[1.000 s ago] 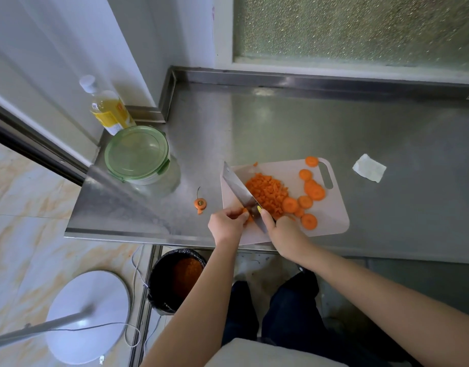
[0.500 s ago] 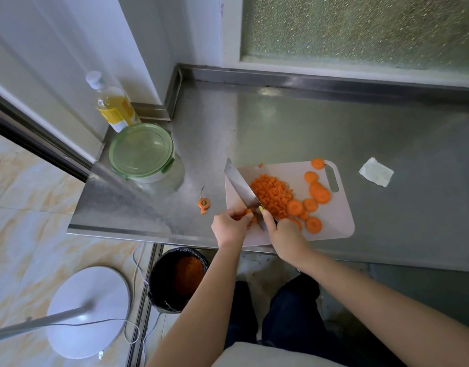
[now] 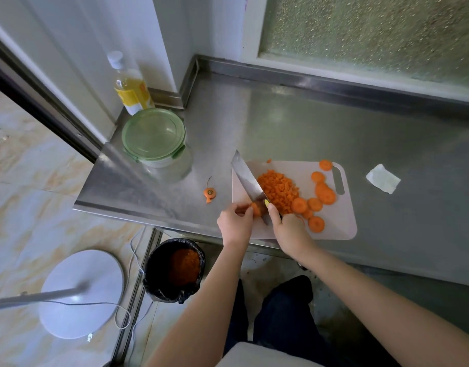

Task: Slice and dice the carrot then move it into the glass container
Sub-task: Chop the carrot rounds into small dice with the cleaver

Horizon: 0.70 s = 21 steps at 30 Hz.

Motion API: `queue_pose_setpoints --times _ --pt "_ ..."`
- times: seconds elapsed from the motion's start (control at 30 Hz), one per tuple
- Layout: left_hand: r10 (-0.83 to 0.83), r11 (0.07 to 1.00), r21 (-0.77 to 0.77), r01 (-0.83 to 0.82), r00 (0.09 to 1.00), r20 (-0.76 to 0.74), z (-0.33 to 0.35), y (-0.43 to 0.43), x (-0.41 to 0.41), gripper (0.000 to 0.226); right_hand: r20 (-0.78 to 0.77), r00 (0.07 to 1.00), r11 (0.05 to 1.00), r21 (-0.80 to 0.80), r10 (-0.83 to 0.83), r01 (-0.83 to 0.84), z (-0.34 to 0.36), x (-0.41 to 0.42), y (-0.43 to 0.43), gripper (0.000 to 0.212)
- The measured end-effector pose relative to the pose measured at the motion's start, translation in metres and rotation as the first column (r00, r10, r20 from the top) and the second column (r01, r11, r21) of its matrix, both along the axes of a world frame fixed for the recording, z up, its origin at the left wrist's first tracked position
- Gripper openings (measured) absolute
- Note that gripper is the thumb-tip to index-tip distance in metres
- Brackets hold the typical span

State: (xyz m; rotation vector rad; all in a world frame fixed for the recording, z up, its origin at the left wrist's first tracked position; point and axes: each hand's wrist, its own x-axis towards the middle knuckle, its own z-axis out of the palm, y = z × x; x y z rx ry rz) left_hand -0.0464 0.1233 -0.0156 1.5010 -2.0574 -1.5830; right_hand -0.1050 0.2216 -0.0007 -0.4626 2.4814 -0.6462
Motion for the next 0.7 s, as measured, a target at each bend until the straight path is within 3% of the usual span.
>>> queue_pose_setpoints --times 0.2,0.33,0.53,0.7 --pt "0.039 0.998 0.046 -0.04 0.999 0.021 0.001 0.0 -0.003 0.015 0.111 0.993 0.999 -0.037 -0.032 0.037 0.003 -0.006 0.0 0.066" --pt "0.041 0.998 0.046 -0.044 0.998 0.054 0.002 -0.001 -0.005 0.016 0.156 0.976 0.971 -0.162 -0.153 0.178 0.004 -0.01 0.002 0.066" --pt "0.045 0.997 0.057 -0.05 0.996 0.081 0.002 0.0 -0.006 0.016 0.14 0.988 0.987 -0.136 -0.065 0.084 0.01 -0.006 0.008 0.066" --pt "0.05 0.996 0.065 -0.056 0.995 0.08 0.003 0.0 -0.007 0.015 0.153 0.984 0.989 -0.108 -0.088 0.105 0.004 -0.002 0.012 0.067"
